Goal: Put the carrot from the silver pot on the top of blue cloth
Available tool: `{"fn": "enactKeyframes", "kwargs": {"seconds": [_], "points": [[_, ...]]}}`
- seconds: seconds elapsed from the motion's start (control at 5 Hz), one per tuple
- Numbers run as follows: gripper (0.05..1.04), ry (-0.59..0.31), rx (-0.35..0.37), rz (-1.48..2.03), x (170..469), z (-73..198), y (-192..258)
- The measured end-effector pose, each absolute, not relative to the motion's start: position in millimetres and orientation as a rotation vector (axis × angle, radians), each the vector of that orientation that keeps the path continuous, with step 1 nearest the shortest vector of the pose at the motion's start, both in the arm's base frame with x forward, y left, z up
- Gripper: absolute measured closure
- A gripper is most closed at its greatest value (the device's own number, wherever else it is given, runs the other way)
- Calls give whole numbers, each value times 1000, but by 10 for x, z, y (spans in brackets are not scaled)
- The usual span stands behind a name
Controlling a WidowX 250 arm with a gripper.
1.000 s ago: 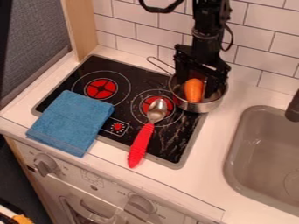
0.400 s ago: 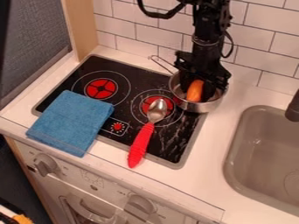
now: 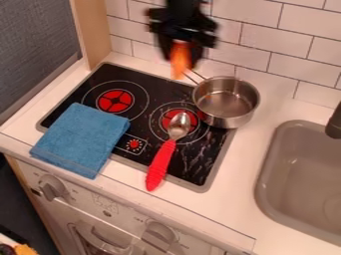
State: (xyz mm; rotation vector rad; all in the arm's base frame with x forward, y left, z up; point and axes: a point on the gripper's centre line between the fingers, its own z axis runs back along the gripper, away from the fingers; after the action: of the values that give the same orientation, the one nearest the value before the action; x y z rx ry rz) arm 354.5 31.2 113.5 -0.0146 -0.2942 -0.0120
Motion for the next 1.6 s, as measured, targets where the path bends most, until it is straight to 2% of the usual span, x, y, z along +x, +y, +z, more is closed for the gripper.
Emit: {"fn": "enactKeyframes", "kwargs": {"seconds": [0.4, 0.6, 0.8, 1.0, 1.2, 1.4, 1.6], "points": [[451, -173, 23, 68, 2666, 704, 986], [451, -152, 54, 58, 2525, 558, 1135], [451, -130, 75, 58, 2513, 442, 1217], [375, -103, 77, 59, 2493, 354, 1234], [113, -87, 81, 52, 2498, 314, 1255], [75, -86, 86, 45, 2498, 314, 1257], [82, -79, 81, 40, 2489, 321, 1241]]}}
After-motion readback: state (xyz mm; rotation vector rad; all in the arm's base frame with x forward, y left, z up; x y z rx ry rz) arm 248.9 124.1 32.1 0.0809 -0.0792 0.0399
